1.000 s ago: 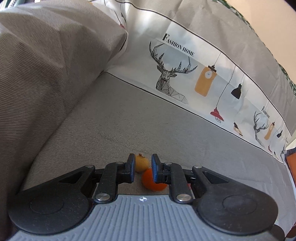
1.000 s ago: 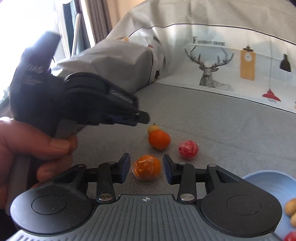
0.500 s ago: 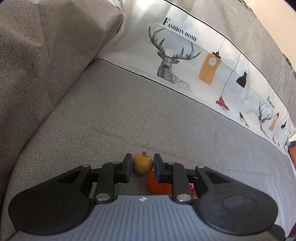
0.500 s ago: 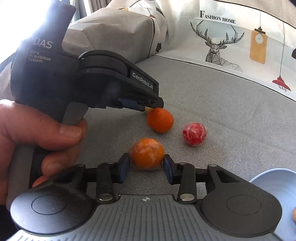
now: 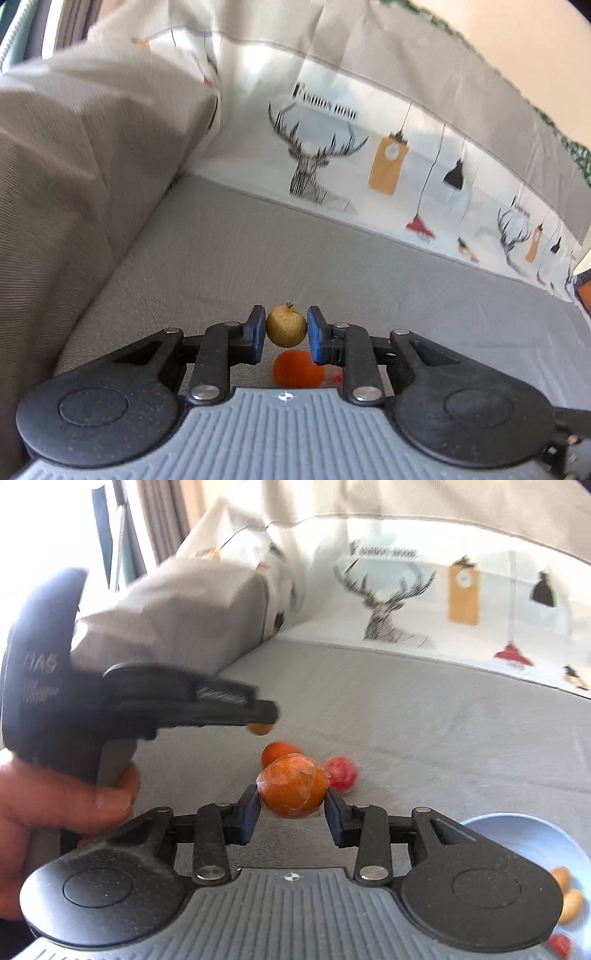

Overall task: Organize fruits
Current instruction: 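Grasp a tan fruit with the left tool while the right tool grasps a plastic-wrapped orange, then carry the tan fruit with the left tool while the right tool carries the wrapped orange over the plate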

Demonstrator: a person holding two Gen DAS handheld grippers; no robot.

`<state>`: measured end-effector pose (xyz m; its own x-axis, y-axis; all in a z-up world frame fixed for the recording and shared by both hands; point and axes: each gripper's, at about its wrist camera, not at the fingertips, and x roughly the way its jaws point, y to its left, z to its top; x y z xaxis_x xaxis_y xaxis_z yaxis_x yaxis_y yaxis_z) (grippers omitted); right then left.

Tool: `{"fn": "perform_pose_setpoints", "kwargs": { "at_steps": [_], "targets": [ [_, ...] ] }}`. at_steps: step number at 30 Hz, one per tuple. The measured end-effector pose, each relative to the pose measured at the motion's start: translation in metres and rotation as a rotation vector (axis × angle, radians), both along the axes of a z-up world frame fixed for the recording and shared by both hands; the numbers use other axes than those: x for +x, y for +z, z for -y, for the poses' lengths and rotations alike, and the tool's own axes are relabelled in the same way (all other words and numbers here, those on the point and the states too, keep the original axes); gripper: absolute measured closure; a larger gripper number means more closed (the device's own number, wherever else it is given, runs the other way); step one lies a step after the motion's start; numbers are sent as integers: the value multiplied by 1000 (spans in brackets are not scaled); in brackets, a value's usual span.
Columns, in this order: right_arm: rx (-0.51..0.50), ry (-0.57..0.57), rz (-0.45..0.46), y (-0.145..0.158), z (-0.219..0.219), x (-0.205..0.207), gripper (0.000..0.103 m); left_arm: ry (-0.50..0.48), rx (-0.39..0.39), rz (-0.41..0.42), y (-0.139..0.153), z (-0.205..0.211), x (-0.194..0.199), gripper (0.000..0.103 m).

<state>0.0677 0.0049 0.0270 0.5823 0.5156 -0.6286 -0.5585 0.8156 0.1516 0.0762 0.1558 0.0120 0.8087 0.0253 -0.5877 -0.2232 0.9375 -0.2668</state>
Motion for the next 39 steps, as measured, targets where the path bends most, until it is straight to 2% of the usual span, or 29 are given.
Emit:
{"fn": "perform_pose_setpoints", "kwargs": {
  "at_steps": [6, 10, 14, 19, 23, 28, 39],
  "targets": [
    [61, -114, 69, 48, 48, -17, 63, -22, -55, 95, 29, 15, -37, 77],
    [100, -198, 112, 63, 100, -34, 63, -60, -86, 126, 42, 28, -57, 77],
    [110, -286, 127, 60, 150, -55, 63, -113, -82, 141, 50, 47, -75, 77],
    [160, -415, 58, 33, 198, -71, 63, -188, -58, 142, 53, 76, -91, 77],
    [119, -441, 53, 20, 208, -68, 63, -240, -28, 124, 49, 99, -96, 77],
    [150, -471, 40, 18, 216, -65, 63, -320, 37, 91, 40, 125, -96, 77],
    [91, -411, 39, 9, 195, -57, 63, -480, 143, 40, 15, 169, -90, 77]
  ]
}}
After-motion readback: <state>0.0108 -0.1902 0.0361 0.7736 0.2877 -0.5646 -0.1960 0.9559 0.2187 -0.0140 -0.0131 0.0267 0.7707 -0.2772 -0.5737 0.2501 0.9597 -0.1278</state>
